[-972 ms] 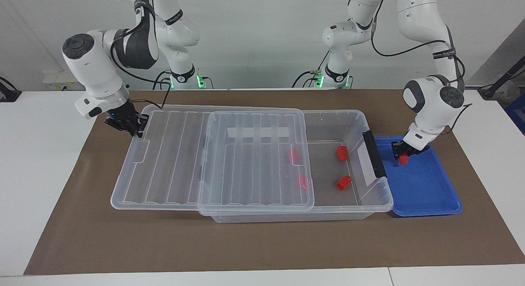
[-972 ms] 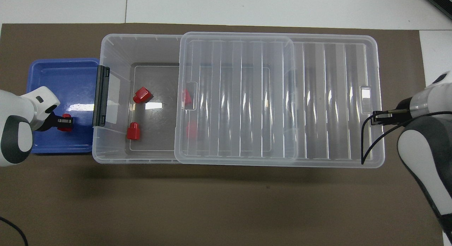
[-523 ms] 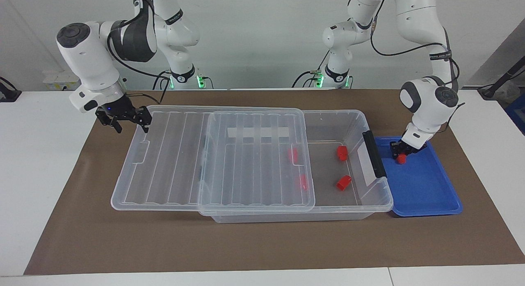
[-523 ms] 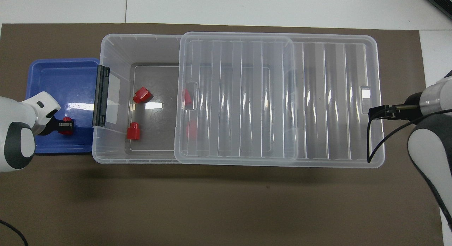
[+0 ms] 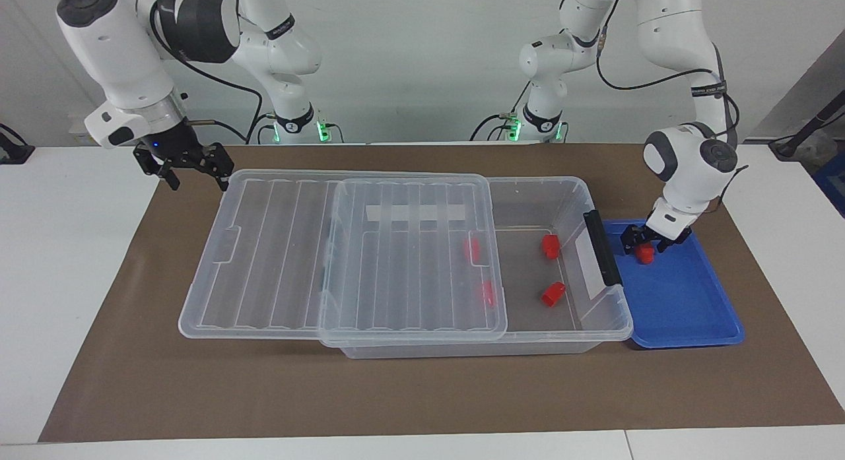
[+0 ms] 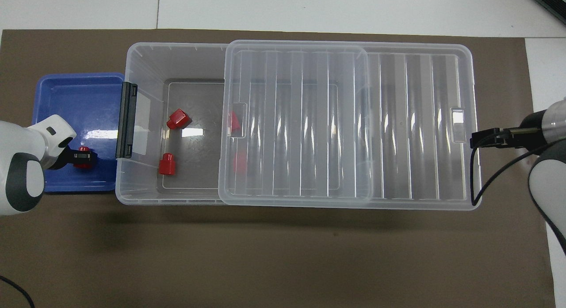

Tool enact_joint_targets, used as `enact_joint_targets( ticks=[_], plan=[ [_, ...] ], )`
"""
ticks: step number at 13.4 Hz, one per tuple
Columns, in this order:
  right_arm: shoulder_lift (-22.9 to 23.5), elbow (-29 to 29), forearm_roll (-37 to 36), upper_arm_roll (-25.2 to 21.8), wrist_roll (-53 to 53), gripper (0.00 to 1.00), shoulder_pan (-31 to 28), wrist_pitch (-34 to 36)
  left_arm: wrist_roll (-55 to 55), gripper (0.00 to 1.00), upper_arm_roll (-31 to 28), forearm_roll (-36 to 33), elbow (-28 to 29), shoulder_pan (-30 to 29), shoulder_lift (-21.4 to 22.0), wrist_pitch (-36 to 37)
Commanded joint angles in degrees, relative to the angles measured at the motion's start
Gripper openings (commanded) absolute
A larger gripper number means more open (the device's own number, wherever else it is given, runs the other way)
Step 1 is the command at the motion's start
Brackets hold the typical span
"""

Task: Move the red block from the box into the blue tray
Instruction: 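Lower the red block into the blue tray and open the left gripper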

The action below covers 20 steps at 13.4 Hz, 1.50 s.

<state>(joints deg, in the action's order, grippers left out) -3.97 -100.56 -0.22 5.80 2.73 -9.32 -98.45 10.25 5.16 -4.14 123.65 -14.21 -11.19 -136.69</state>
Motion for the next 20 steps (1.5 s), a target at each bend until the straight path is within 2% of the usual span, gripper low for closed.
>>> enact_joint_targets(
  ticks=[1, 3, 4, 5, 6, 8, 10, 14, 17, 20],
  plan=[
    [1.59, 4.22, -0.4, 0.35, 2.63, 1.0, -0.18, 3.08, -0.66, 1.0, 0.11, 0.63, -9.34, 2.34, 1.78, 13.23],
    [1.68, 3.71, -0.4, 0.35, 2.54, 1.0, -0.26, 2.21, -0.32, 1.0, 0.46, 0.63, -18.14, 2.44, 2.3, 25.1],
    [1.68, 3.27, -0.14, 0.27, 2.28, 0.73, -1.05, 1.16, -0.31, 1.0, 0.64, 0.63, -21.31, 2.52, 3.62, 30.12],
    [1.77, 2.91, -0.13, 0.18, 2.28, 0.15, -1.14, 0.63, -0.23, 1.0, 0.64, 0.63, -23.69, 3.13, 4.76, 34.08],
    [1.77, 2.13, -0.13, 0.18, 2.02, 0.0, -1.23, -0.42, -0.14, 1.0, 0.64, 0.63, -25.46, 3.66, 6.25, 36.82],
    [1.68, 0.46, -0.13, 0.09, 2.1, 0.0, -1.23, -4.37, -0.05, 1.0, 1.16, 0.98, -24.95, 3.84, 10.9, 39.21],
    [2.12, -1.99, -0.22, 0.0, 1.93, 0.0, -2.45, -8.84, -0.05, 1.0, 1.25, 1.16, -24.77, 5.24, 13.73, 41.93],
    [3.53, -7.71, -0.22, 0.0, 1.66, 0.0, -3.52, -18.69, -0.4, 1.0, 1.25, 1.24, -23.98, 9.9, 14.26, 40.8],
    [5.64, -8.25, -0.22, 0.0, 1.66, 0.0, -3.43, -20.9, -0.49, 1.0, 1.17, 1.33, -23.89, 14.2, 14.35, 40.01],
    [6.17, -10.61, -0.22, 0.0, 2.1, 0.0, -2.64, -24.15, -0.58, 1.0, 1.52, 1.77, -23.89, 14.91, 14.44, 39.92]
  ],
)
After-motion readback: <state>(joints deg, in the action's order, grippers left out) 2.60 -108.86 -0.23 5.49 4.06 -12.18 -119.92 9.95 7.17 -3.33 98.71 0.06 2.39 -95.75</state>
